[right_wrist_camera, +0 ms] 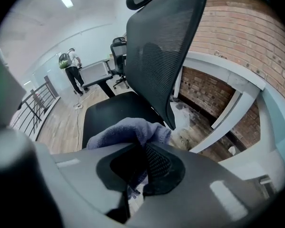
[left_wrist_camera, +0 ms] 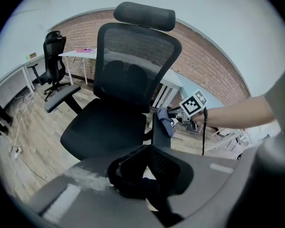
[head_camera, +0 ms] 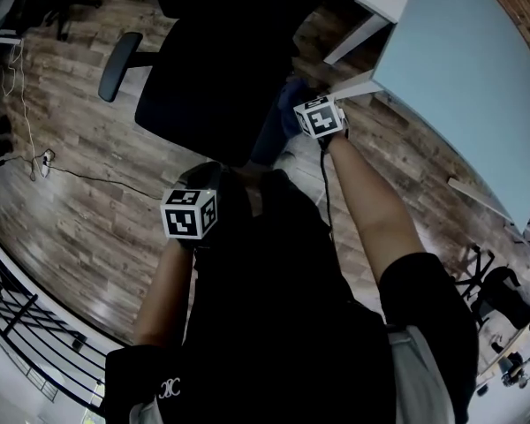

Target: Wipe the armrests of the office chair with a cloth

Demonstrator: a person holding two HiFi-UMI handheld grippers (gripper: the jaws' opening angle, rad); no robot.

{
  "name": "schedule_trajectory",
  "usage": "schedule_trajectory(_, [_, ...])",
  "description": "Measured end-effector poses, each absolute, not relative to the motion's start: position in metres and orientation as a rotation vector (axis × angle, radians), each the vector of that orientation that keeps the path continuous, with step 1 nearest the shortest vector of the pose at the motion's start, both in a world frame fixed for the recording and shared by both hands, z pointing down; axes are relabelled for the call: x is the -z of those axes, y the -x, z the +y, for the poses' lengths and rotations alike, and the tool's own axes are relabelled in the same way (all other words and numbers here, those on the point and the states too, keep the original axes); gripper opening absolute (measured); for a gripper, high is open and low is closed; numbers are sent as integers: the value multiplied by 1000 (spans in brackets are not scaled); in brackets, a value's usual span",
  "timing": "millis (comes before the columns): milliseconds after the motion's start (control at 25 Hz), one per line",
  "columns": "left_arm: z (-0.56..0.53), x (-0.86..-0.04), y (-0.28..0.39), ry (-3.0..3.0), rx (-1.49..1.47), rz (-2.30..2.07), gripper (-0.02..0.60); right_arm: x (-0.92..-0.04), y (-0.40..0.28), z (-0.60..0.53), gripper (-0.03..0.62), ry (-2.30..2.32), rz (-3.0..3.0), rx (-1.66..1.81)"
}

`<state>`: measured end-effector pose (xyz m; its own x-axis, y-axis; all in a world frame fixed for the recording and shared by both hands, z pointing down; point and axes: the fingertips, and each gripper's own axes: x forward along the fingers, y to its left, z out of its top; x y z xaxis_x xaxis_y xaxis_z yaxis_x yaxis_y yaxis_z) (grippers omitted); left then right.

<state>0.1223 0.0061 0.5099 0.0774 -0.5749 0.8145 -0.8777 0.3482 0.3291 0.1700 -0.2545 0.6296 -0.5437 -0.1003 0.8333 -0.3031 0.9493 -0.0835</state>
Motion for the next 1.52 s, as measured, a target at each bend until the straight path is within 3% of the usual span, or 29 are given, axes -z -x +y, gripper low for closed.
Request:
schedule_trajectory(320, [27, -517, -97, -1279, -331, -1626, 6, -631, -121, -236, 17, -203, -2119, -209])
schedule_trajectory(680, [27, -522, -72, -1301, -277, -1617, 6, -638, -117, -173, 17, -102, -2079, -216])
schedule_trajectory(1080, [31, -548, -56, -1315, -232, -1608, 6, -657, -145, -109, 17, 720, -1706, -154])
schedule_trajectory(1520, [71, -569, -32, -1266, -203, -1586, 6, -685, -123, -129, 16, 1118, -1136, 271])
